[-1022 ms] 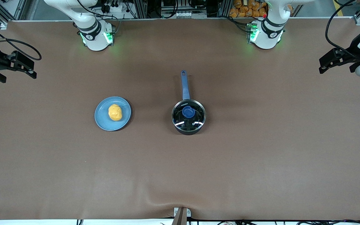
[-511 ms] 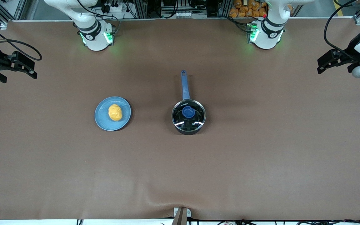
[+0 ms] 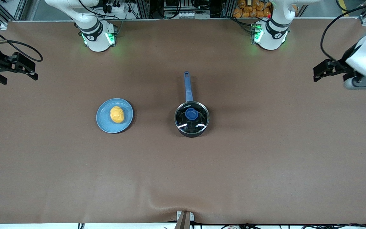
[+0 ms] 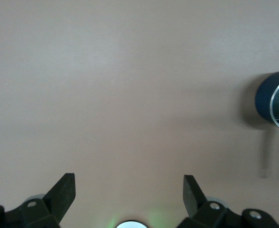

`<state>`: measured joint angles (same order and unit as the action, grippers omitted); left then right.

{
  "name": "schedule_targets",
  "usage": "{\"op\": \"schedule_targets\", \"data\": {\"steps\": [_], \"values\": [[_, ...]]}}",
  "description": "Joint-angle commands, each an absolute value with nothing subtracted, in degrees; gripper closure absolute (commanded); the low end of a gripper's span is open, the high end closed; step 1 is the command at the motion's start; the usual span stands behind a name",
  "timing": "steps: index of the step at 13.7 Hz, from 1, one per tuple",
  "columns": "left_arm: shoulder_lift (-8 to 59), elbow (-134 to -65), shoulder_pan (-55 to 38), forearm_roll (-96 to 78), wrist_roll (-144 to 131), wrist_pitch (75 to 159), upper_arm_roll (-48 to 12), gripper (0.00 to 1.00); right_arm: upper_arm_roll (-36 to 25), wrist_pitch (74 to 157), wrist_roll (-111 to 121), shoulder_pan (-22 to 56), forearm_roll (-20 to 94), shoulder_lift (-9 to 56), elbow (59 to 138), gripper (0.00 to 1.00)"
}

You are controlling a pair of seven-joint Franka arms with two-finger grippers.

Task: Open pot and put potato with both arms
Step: 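Reach the left gripper over the pot to the blue lid knob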

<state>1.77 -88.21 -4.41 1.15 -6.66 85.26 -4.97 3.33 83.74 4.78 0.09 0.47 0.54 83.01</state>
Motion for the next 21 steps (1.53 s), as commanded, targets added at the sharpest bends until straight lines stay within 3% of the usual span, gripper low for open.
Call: {"op": "schedule_targets", "data": {"steps": [1, 9, 16, 21], "values": [[4.99, -87.36, -8.51, 0.35, -9.74, 85.78, -4.92, 0.00, 3.43, 83.76, 4.48, -0.26, 1.58, 0.18, 83.23, 0.00], [16.68, -87.28, -27.84, 0.61, -39.59, 100.00, -4.75, 0.00, 3.52, 83.76, 4.48, -0.26, 1.76, 0.18, 83.23, 0.00], [30.13, -81.30, -36.20, 1.23, -77.11, 112.30, -4.31, 0.00, 3.51, 83.76, 4.39, -0.18, 1.76, 0.18, 83.23, 0.00], [35.06, -80.86, -38.41, 2.81, -86.65, 118.47, -4.13, 0.00, 3.43, 83.85, 4.39, -0.09, 2.20, 0.18, 83.23, 0.00]]}}
